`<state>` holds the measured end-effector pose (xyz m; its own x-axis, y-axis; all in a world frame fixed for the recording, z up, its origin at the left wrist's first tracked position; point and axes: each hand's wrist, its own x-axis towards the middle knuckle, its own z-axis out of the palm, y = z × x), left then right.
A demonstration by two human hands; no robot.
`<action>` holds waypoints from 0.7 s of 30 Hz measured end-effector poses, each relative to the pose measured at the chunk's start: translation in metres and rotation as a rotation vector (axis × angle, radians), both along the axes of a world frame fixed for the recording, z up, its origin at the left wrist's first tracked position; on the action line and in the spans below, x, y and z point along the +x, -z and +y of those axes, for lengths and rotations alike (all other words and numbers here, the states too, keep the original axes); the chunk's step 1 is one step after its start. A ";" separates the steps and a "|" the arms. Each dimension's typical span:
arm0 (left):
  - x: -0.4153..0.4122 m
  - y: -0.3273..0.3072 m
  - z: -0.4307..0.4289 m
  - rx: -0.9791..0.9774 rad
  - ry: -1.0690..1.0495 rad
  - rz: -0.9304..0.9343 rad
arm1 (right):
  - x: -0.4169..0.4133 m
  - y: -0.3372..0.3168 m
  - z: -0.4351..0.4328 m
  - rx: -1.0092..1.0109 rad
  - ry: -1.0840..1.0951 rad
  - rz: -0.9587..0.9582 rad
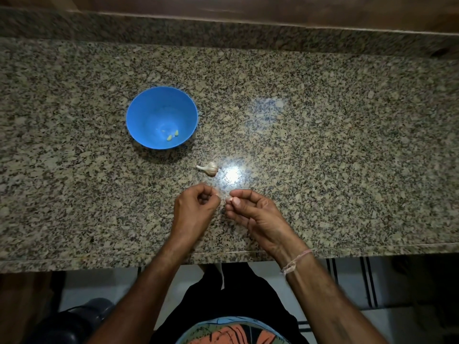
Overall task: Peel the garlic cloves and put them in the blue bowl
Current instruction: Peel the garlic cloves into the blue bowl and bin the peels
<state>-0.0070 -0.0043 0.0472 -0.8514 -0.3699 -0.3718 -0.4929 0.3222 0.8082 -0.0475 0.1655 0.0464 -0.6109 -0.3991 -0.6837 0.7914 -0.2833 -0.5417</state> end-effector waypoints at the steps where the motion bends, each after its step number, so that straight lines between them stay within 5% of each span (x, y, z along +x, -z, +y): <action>1: -0.001 0.003 -0.001 0.008 -0.007 -0.027 | 0.000 0.001 -0.001 0.011 0.013 0.001; 9: 0.004 0.001 0.007 0.355 -0.095 -0.010 | 0.002 0.004 -0.010 0.040 0.103 0.083; 21: 0.006 -0.002 0.010 0.463 -0.132 0.012 | 0.005 0.005 -0.011 0.201 0.009 0.304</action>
<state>-0.0009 0.0053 0.0492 -0.8134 -0.2732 -0.5135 -0.4953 -0.1376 0.8578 -0.0424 0.1544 0.0418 -0.8011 -0.2689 -0.5348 0.5838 -0.1536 -0.7972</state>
